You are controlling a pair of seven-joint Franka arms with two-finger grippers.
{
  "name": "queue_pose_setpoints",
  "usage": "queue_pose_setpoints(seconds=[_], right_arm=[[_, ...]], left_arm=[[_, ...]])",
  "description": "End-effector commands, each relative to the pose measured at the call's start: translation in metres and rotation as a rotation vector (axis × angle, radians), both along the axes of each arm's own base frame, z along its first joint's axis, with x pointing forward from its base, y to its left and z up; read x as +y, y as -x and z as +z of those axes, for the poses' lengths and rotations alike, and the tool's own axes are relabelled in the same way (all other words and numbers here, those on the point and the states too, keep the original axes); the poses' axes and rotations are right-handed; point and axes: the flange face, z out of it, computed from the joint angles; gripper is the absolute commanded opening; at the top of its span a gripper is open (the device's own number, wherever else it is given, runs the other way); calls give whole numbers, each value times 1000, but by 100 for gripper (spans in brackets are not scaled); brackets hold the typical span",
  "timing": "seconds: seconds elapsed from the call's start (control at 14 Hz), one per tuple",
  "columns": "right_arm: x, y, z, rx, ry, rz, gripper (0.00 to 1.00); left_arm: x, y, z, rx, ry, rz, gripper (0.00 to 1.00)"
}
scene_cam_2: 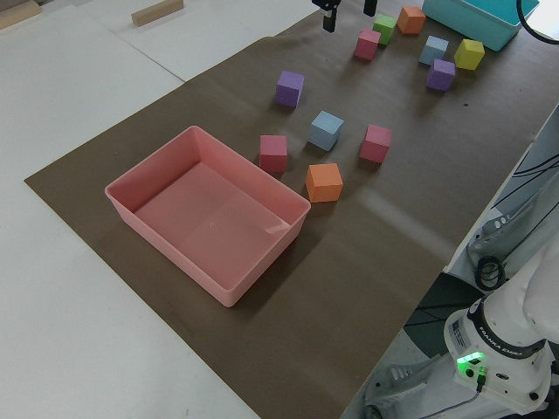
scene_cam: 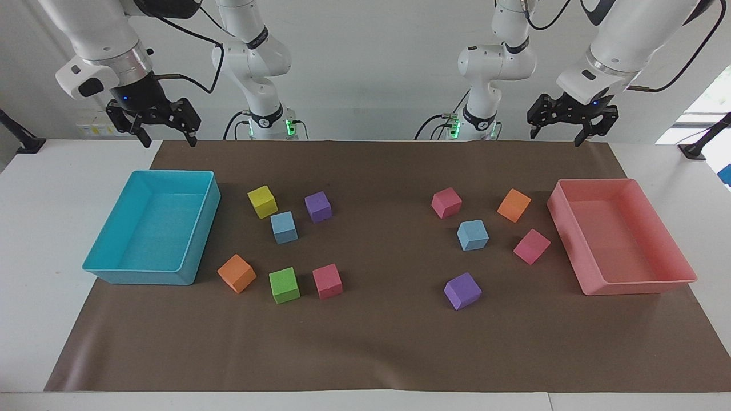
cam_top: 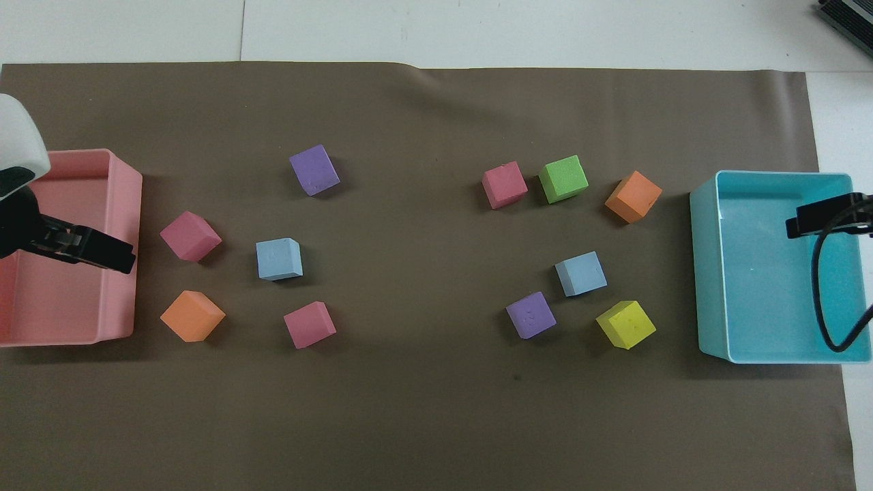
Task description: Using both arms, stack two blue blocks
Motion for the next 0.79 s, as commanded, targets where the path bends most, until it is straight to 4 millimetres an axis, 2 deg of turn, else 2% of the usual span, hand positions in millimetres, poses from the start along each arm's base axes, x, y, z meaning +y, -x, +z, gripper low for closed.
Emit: queue_pose_setpoints(seconds=[0.0,0.71], right_arm=[[-1,1,0,-8,-8,-27,100],[-1,1,-1,-6,-8,-27,100]], left_arm=[[0,8,2,1,8,0,100],[-5,9,2,1,8,-11,100]])
